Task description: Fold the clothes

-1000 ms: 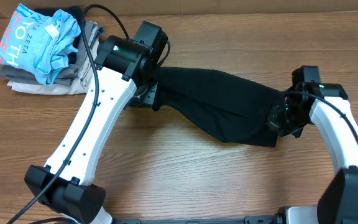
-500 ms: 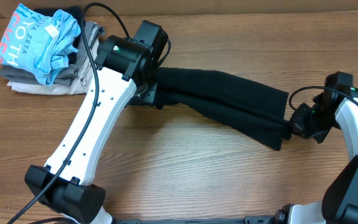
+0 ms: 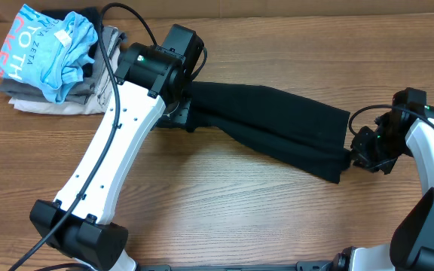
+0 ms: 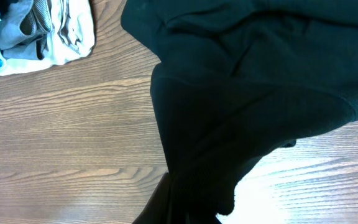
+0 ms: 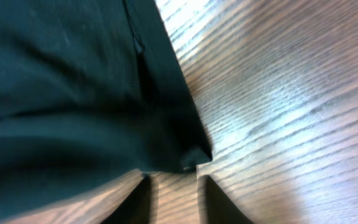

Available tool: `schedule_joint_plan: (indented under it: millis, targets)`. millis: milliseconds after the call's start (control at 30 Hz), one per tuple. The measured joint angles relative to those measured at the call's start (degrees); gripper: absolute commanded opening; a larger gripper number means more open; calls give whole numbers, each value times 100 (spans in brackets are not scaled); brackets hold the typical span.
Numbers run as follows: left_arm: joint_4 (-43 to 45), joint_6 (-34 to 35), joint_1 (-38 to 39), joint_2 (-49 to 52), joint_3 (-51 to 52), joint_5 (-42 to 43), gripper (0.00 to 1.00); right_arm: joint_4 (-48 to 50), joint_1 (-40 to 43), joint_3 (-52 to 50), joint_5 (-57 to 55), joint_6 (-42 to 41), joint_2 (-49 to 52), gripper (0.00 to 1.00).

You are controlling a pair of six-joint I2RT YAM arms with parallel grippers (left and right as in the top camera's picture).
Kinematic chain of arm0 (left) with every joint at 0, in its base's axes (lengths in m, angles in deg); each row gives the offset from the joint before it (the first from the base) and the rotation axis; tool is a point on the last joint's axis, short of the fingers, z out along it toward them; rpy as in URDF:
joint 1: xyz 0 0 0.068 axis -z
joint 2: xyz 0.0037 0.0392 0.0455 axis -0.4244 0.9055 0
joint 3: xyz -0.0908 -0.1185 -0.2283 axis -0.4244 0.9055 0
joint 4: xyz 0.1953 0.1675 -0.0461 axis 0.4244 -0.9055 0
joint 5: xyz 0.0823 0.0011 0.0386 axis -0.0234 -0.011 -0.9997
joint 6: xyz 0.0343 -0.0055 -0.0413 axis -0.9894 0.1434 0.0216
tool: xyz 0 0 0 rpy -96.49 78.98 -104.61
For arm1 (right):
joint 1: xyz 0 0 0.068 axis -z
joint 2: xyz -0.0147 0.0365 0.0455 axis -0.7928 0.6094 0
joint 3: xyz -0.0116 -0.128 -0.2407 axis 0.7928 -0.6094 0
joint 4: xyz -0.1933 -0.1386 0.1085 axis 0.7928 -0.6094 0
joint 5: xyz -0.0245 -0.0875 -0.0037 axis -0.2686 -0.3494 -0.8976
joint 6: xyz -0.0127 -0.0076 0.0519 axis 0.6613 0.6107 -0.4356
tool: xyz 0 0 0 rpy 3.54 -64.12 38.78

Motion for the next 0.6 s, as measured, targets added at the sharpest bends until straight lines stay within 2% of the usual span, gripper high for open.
schedule_joint_plan:
  millis: [67, 233, 467, 600]
  targets:
    - [9, 0, 0, 0, 0, 0, 4, -37, 0, 0, 7, 22, 0, 41]
    - [9, 0, 0, 0, 0, 0, 4, -85, -2, 0, 83, 39, 0, 41]
    - [9, 0, 0, 0, 0, 0, 4, 308, -374, -225, 162, 68, -2, 51]
    - [11, 0, 0, 0, 0, 0, 4, 623, -643, -595, 114, -66, -2, 52]
